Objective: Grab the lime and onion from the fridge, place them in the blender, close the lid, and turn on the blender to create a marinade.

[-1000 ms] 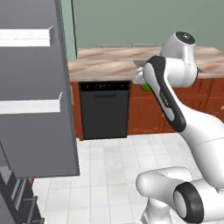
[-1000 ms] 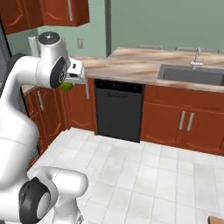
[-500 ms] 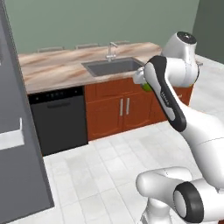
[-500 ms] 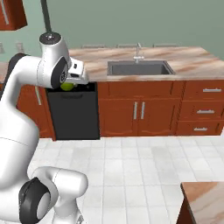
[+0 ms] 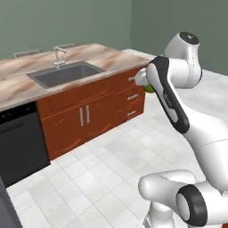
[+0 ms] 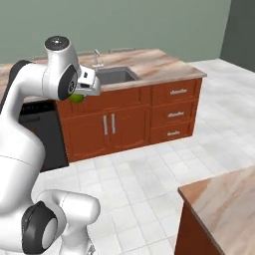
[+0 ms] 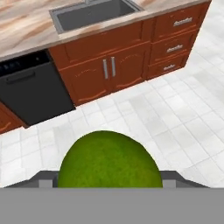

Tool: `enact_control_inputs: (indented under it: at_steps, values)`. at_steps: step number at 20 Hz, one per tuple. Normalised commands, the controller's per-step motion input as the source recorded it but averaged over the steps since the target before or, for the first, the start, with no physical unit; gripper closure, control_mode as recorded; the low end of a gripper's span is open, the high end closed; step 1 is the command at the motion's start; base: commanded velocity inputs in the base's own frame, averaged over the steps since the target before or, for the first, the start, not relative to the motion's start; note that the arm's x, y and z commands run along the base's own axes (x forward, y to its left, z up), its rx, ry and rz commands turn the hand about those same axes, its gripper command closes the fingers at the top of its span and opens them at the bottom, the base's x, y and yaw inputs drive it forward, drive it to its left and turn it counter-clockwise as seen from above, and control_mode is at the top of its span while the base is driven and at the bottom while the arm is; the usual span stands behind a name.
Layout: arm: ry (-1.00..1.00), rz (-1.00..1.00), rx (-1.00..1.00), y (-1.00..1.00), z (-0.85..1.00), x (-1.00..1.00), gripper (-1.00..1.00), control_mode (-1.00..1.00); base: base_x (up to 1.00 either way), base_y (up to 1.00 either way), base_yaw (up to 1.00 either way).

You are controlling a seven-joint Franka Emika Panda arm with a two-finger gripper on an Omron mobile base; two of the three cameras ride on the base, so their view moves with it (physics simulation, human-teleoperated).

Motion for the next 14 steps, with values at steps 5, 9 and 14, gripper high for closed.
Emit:
enact_control_inputs:
  at_steps: [5,9,14]
  values:
    - [0.0,0.0,0.0,0.0,0.0,0.0,1.0,1.0,0.37,-0.11,-0.56]
    - [0.0,0.0,0.0,0.0,0.0,0.0,1.0,1.0,0.31,-0.18,-0.55]
    - [0.0,0.0,0.0,0.0,0.0,0.0,1.0,1.0,0.23,-0.24,-0.53]
